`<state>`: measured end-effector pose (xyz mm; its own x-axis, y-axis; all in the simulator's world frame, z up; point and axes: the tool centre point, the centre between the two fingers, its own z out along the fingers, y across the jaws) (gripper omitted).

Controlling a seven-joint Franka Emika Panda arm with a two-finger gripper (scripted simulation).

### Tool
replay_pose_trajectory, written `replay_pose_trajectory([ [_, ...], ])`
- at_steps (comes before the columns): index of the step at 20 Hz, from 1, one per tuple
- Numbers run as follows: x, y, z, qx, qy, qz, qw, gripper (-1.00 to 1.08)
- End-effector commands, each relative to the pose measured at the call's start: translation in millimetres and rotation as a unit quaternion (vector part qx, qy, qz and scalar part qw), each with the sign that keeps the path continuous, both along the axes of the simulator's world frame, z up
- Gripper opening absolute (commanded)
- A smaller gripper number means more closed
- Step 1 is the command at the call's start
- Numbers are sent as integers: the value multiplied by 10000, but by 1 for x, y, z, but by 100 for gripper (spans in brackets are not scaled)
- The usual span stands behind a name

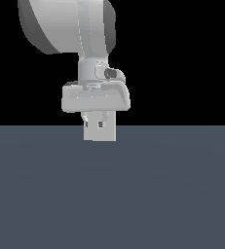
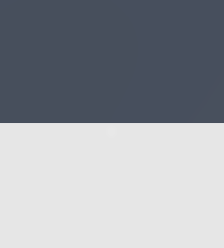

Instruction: Plug the charger into the wall socket.

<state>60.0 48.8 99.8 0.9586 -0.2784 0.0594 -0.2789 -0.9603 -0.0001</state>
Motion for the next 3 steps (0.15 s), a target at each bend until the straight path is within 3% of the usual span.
replay_pose_trajectory([
  [1,3,0,0,1,-1,2,10000,-100],
  [3,4,0,0,1,-1,2,10000,-100],
])
